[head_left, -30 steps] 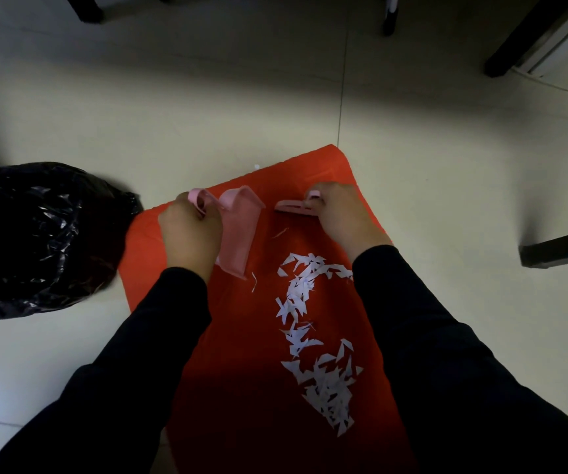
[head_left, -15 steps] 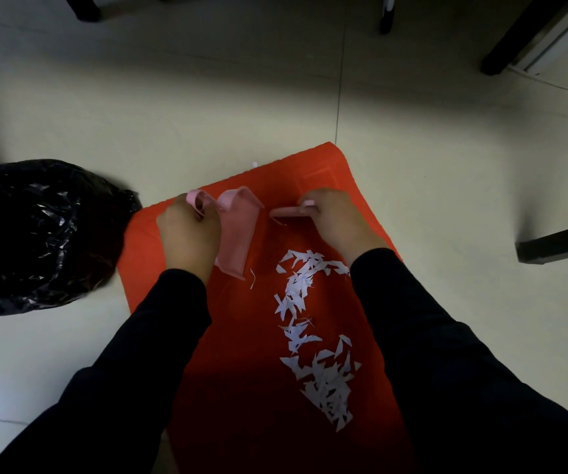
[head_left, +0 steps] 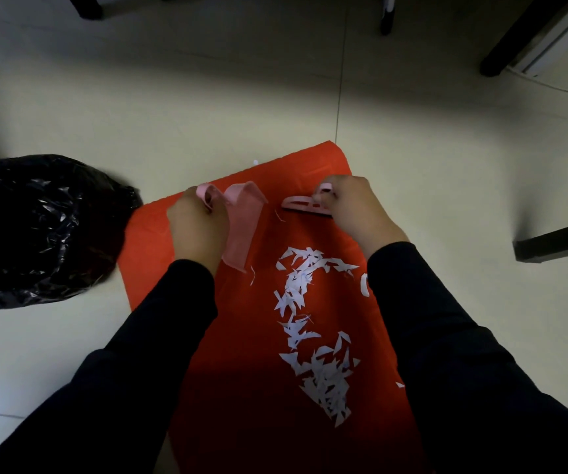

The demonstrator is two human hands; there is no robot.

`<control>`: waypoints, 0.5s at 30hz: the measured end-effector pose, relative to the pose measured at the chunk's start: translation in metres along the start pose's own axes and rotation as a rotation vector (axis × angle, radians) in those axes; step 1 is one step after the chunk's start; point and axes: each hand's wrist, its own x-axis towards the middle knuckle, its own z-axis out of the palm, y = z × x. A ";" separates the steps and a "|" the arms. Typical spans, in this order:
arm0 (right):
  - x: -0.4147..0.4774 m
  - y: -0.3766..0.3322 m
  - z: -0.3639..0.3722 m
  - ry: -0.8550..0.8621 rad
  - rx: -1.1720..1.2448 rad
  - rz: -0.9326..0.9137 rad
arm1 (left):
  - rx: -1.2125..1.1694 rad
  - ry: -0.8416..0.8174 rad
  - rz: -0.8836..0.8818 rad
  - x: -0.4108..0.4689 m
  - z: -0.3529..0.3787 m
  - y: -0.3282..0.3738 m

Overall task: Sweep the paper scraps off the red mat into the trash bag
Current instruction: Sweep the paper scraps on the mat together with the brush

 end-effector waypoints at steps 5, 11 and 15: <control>0.000 0.002 0.029 -0.021 -0.006 -0.083 | 0.023 0.034 0.043 0.001 0.000 -0.001; 0.000 -0.002 0.026 -0.295 -0.148 -0.049 | -0.026 0.029 0.018 0.000 -0.004 -0.001; -0.008 0.000 0.014 -0.288 -0.117 -0.022 | -0.054 0.016 0.000 -0.002 -0.004 0.000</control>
